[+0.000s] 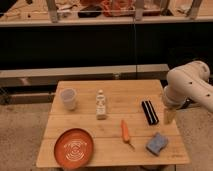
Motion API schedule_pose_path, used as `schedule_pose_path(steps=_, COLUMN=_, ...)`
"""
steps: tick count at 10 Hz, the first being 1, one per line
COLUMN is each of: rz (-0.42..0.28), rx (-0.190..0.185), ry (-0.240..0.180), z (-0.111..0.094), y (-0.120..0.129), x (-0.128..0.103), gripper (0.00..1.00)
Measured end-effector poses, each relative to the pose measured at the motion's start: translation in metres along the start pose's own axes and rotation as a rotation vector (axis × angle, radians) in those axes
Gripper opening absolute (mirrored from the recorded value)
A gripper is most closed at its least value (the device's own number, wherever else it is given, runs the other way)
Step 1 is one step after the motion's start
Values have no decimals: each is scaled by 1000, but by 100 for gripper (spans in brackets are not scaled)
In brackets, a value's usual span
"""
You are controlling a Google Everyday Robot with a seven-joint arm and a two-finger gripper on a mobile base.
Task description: Drag the ceramic bowl in a circle
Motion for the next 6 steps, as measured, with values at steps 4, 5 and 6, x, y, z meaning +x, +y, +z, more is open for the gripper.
schedule_pose_path(steps=4, rz=-96, rx=8, ry=37, z=-10, y=26, x=-32, gripper=80)
schedule_pose_path(steps=5, rz=-112, rx=10, ry=43, z=-11, y=28, x=-36, gripper=80)
schedule_pose_path(steps=6, rz=-137, rx=11, ry=50, z=-13, y=32, x=-38, gripper=80)
